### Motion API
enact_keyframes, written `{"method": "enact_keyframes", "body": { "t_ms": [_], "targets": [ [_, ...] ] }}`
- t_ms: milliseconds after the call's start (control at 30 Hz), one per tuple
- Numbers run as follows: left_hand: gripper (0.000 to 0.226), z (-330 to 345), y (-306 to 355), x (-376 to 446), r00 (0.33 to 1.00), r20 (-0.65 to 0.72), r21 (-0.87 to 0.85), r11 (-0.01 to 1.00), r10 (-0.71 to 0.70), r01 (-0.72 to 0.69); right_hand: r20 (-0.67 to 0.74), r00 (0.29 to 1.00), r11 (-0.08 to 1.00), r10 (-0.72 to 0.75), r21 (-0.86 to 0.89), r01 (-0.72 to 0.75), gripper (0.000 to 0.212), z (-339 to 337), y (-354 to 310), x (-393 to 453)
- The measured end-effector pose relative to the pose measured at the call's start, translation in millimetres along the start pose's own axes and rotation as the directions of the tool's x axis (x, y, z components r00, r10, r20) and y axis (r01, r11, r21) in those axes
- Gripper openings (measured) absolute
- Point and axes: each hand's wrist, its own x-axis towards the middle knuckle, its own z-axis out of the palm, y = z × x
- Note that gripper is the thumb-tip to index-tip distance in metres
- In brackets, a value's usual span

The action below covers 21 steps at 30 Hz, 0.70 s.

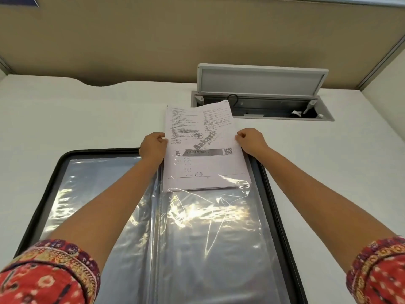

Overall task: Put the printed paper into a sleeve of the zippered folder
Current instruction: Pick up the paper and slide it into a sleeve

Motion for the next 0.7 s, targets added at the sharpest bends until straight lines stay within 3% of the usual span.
{"method": "enact_keyframes", "body": {
  "t_ms": [300,533,633,700],
  "targets": [
    [0.019,-0.9,0.0,5.1,1.000,0.016,0.043,0.999,-0.004,0.003,0.029,0.975,0.970,0.220,0.102,-0.222,0.031,4.0,-10.3,9.5],
    [0.030,-3.1,10.2,12.9,0.993,0.061,0.051,0.994,-0.099,0.096,0.041,0.962,0.934,0.270,0.232,-0.272,0.032,-0.5,-13.6,15.6],
    [0.033,-1.3,5.9,9.9,0.997,-0.003,0.159,0.984,-0.081,0.080,0.059,0.963,0.939,0.262,0.215,-0.268,0.022,-6.9,-11.7,14.9],
    [0.035,-0.1,1.5,7.7,0.999,0.003,0.215,0.975,-0.053,0.051,0.096,0.958,0.941,0.271,0.184,-0.285,0.031,-13.0,-8.7,14.5]
  ]
}}
